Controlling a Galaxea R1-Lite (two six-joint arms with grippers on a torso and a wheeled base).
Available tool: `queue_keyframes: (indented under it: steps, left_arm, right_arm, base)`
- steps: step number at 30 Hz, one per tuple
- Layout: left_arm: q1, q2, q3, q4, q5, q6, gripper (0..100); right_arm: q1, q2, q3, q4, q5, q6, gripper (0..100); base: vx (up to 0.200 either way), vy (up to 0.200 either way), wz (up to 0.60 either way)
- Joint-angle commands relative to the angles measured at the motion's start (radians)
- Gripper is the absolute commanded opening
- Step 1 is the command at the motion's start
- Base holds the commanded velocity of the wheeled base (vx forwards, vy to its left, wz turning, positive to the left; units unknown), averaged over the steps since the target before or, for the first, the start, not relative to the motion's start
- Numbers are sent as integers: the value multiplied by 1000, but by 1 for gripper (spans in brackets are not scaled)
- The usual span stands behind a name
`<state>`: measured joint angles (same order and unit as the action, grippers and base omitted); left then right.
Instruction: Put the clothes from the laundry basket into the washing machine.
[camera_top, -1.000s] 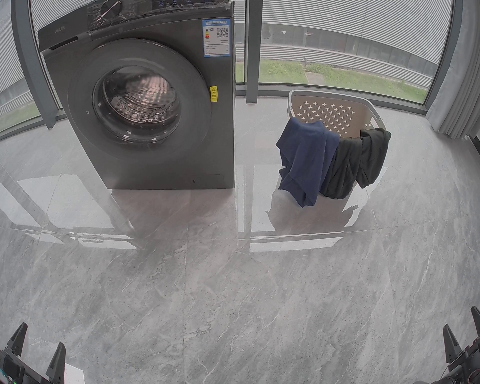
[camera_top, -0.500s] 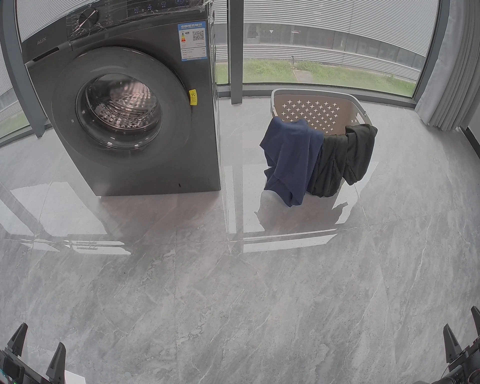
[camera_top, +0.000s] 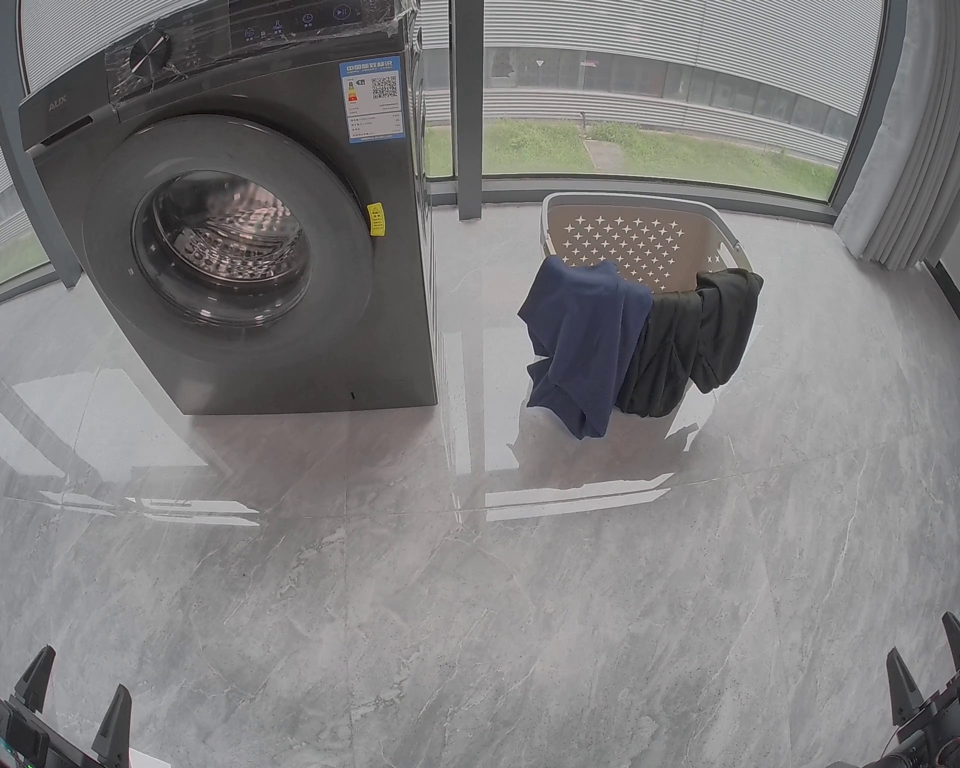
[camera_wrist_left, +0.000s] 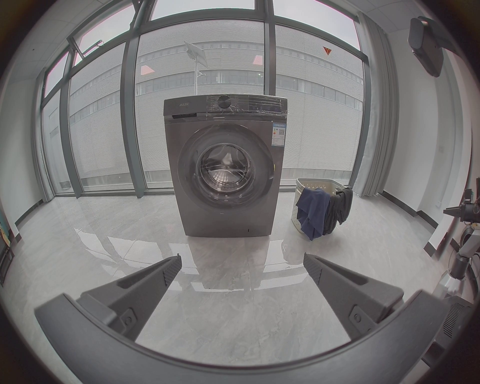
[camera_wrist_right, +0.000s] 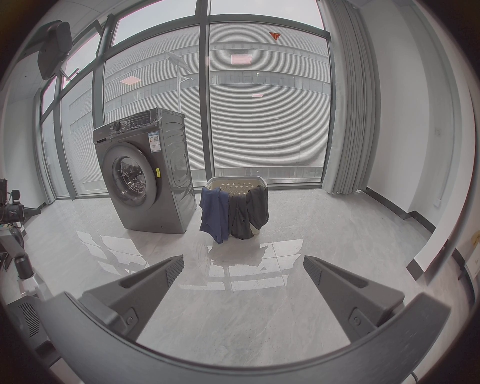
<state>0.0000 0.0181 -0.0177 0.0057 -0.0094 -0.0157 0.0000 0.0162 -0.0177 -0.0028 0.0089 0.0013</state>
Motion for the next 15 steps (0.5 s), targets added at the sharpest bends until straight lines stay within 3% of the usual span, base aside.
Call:
queue_keyframes:
  steps: [1, 15]
  left_arm:
    - [0, -10, 15, 0, 0, -1, 100]
    - [0, -10, 15, 0, 0, -3, 100]
  right_arm:
    - [0, -16, 18, 0, 0, 0, 100]
    - [0, -16, 18, 0, 0, 0, 100]
  base:
    - [0, -200, 0]
    - [0, -200, 0]
